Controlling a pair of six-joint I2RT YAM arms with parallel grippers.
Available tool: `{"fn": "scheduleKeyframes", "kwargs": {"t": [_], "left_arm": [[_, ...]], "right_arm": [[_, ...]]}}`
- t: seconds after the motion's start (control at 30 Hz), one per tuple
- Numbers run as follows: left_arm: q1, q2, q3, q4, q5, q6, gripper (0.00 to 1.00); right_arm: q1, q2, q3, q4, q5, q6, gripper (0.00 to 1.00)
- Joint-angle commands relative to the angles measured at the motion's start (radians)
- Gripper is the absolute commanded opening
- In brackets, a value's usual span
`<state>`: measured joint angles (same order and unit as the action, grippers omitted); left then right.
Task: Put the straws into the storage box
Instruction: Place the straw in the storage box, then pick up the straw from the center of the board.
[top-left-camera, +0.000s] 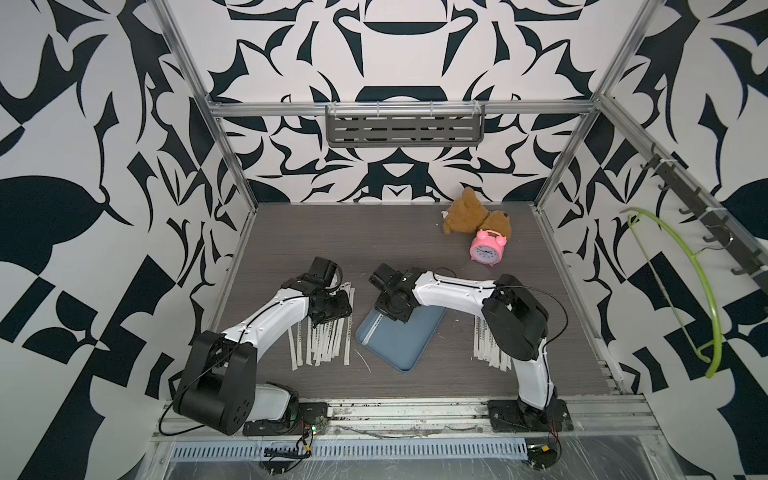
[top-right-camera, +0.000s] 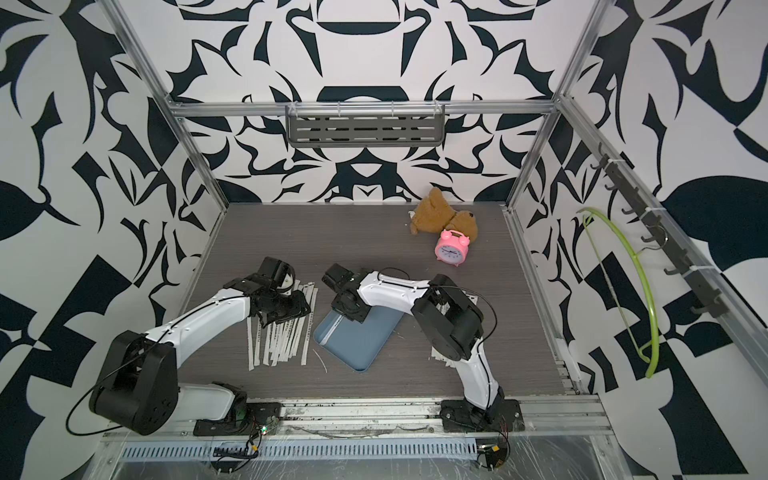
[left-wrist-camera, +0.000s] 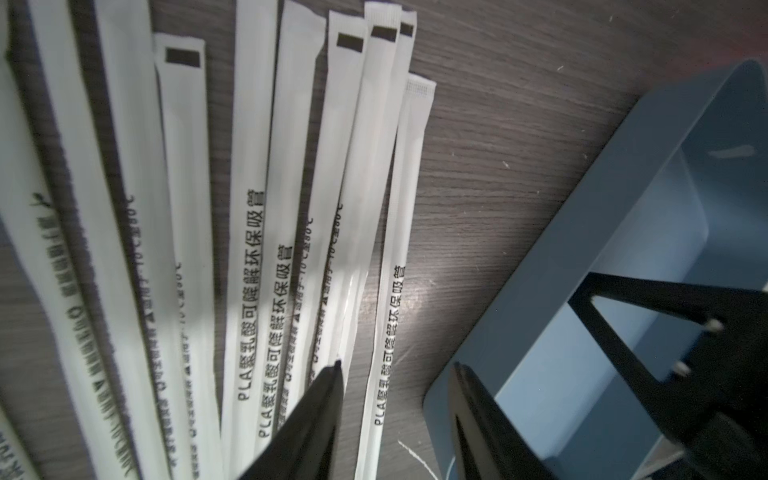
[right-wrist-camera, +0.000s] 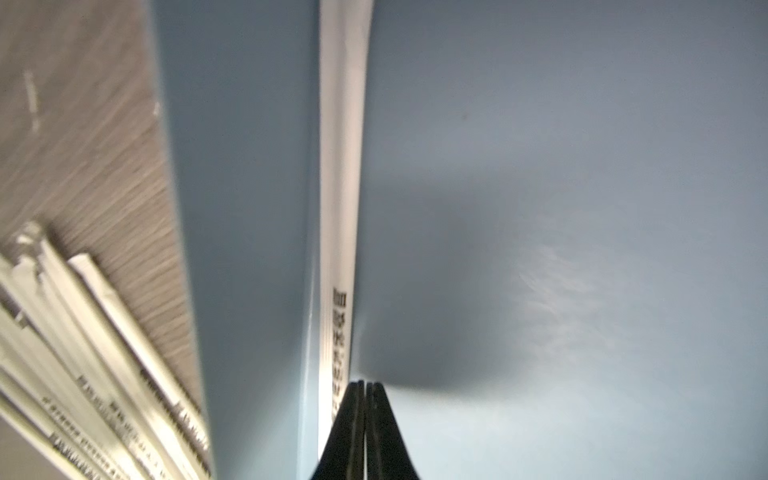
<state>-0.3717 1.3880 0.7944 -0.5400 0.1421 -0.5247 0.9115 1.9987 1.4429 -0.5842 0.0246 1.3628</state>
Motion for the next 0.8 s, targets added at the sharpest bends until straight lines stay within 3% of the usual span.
{"fn": "scheduleKeyframes", "kwargs": {"t": [0.0, 0.3, 0.77], "left_arm": [[-0.010, 0.035, -0.001, 0.002, 0.004, -0.009, 0.43], [-0.068, 0.105, 0.069, 0.005, -0.056, -0.015, 0.36], [-0.119, 0.274, 0.140, -0.019, -0.170, -0.012, 0.22]], "right_arm": [[-0.002, -0.117, 0.002, -0.060, 0.063, -0.077, 0.12], [-0.003, -0.208, -0.030, -0.130, 0.189, -0.155, 0.12], [-0.006, -0.246, -0.056, -0.138, 0.229, -0.176, 0.12]]}}
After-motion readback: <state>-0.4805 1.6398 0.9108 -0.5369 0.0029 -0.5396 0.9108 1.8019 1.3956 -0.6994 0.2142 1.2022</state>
